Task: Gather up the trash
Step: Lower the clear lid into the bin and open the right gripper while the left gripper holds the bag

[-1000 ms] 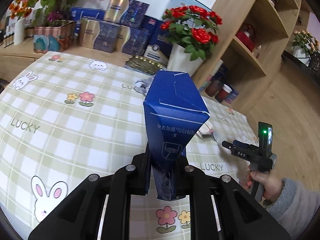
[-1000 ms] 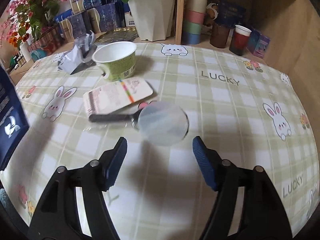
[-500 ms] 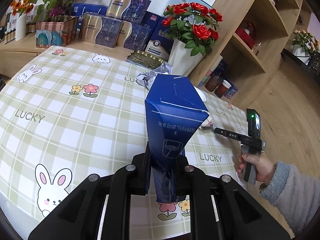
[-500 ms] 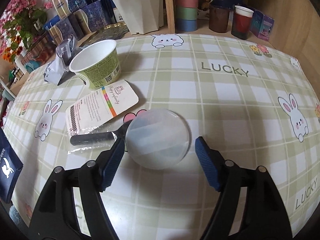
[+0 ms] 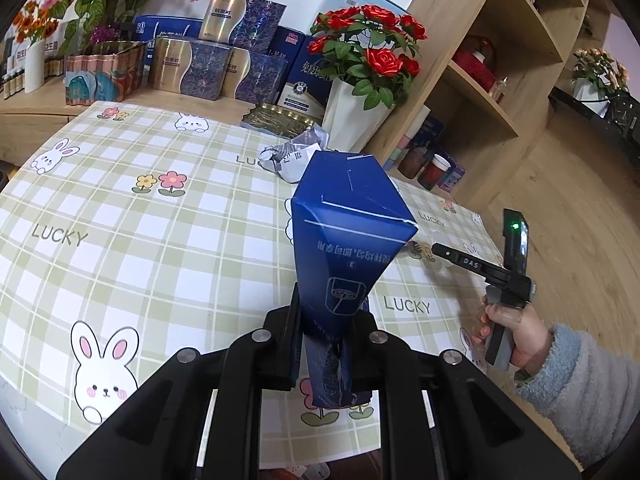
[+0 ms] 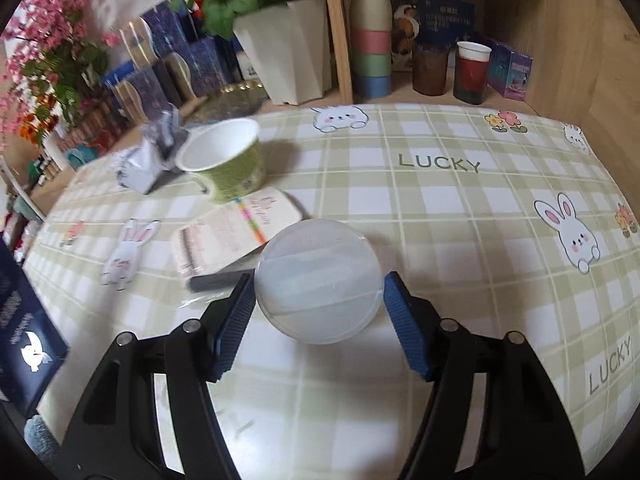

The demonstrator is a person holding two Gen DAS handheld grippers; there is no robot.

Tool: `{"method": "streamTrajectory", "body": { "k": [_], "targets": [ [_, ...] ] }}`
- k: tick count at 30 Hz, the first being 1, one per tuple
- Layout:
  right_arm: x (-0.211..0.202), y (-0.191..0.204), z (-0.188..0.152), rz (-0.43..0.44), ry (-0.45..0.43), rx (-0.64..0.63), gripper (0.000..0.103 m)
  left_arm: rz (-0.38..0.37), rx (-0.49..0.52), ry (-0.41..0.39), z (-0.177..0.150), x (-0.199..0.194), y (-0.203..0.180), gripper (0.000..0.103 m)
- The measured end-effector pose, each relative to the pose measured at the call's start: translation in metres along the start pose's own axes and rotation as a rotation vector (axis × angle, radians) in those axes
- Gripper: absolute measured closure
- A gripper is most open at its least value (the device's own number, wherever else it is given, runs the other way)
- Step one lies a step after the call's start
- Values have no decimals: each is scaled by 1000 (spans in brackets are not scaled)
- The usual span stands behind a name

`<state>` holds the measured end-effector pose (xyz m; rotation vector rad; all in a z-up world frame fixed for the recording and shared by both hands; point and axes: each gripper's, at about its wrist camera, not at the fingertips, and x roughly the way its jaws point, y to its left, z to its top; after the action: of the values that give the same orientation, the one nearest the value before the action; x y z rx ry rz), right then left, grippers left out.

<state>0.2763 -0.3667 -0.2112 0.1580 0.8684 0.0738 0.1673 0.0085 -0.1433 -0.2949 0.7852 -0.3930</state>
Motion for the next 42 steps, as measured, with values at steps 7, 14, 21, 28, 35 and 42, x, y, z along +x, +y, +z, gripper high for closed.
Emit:
{"method": "streamTrajectory", "body": {
  "k": [7,14,21,28,35,42],
  "targets": [
    [-34,28,-27,52,-4,-49,37,8,6,4,-12,-18,-6,88],
    [-75,51,-68,111,-14,-21,37,17,-6,9,-30,-43,-12,88],
    [-120,79,-112,179,-29,-10,37,0,13,9,-51,-74,-21,88],
    [-152,105,-150,227,-21,-50,37,-7,26,20,-72,-103,-21,88],
    [-161,129,-188,278,33,-101,37,-14,22,24,-95,-132,-14,88],
    [-152,146,-209,303,111,-160,36,-40,-23,20,-118,-150,-5,88]
  ]
}}
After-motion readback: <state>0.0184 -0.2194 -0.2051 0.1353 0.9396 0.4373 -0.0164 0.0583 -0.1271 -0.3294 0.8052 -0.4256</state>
